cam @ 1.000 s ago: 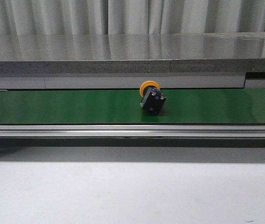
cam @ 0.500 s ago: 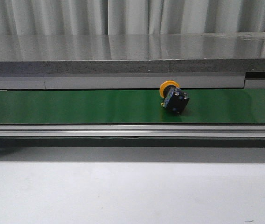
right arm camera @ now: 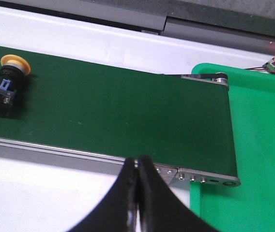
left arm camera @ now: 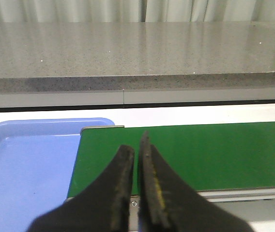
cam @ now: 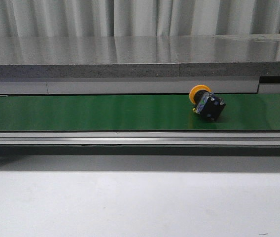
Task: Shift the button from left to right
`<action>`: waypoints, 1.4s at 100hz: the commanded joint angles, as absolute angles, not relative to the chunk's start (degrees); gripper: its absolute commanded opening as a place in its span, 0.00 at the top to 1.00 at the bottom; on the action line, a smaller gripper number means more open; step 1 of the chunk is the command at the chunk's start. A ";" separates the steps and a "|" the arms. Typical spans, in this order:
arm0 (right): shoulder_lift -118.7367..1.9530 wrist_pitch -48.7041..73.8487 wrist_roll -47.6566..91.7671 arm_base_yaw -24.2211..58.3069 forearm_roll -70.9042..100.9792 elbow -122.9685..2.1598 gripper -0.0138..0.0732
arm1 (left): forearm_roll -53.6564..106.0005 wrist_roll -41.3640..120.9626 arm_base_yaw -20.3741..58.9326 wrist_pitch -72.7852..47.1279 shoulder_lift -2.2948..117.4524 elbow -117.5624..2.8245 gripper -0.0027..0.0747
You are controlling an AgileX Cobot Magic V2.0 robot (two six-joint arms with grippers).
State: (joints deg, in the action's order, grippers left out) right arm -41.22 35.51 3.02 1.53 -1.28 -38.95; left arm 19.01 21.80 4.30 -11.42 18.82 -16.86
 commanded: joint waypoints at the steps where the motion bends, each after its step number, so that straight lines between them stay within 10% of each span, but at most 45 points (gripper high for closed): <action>1: -44.13 30.47 2.99 1.55 -1.37 -41.83 0.92 | 19.82 21.76 4.73 -6.82 19.14 -18.46 0.96; 30: -48.90 28.65 2.99 1.55 -0.95 -41.83 0.85 | 19.82 21.76 4.73 -6.82 19.14 -18.46 0.96; 62: -49.26 28.47 2.99 1.55 4.27 -41.83 0.20 | 19.82 21.76 4.73 -6.82 19.14 -18.46 0.96; 140: -77.64 29.13 2.99 1.44 10.92 -56.68 0.20 | 19.82 21.76 4.73 -6.82 19.14 -18.46 0.96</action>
